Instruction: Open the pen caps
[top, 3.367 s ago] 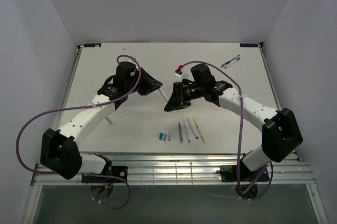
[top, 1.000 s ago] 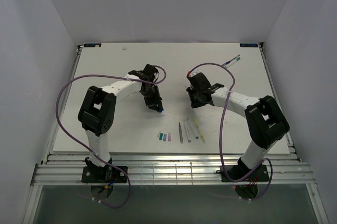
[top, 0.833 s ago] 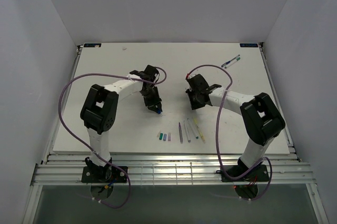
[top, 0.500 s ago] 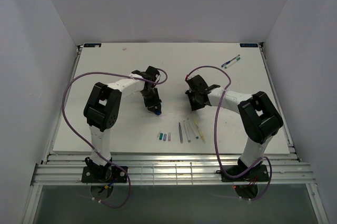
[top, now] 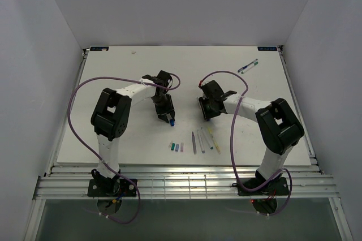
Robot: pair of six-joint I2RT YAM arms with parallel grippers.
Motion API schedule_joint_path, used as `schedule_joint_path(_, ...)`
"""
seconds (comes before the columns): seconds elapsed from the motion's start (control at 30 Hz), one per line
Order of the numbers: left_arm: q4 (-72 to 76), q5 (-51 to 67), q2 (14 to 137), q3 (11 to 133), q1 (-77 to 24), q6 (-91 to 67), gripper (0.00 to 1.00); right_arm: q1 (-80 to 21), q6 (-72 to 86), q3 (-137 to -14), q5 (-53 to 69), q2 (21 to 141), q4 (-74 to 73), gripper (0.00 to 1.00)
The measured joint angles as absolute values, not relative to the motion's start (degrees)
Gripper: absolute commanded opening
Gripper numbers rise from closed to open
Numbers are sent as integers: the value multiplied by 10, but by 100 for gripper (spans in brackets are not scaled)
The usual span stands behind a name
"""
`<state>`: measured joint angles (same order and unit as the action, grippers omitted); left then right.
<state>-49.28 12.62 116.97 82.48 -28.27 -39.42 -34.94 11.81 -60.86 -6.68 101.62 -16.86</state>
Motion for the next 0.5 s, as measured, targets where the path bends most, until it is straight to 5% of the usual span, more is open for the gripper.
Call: schedule_joint_path(0.5,-494,121,1170,832,-282,-394,53,-349,115,-611,-49,1016,-168,46)
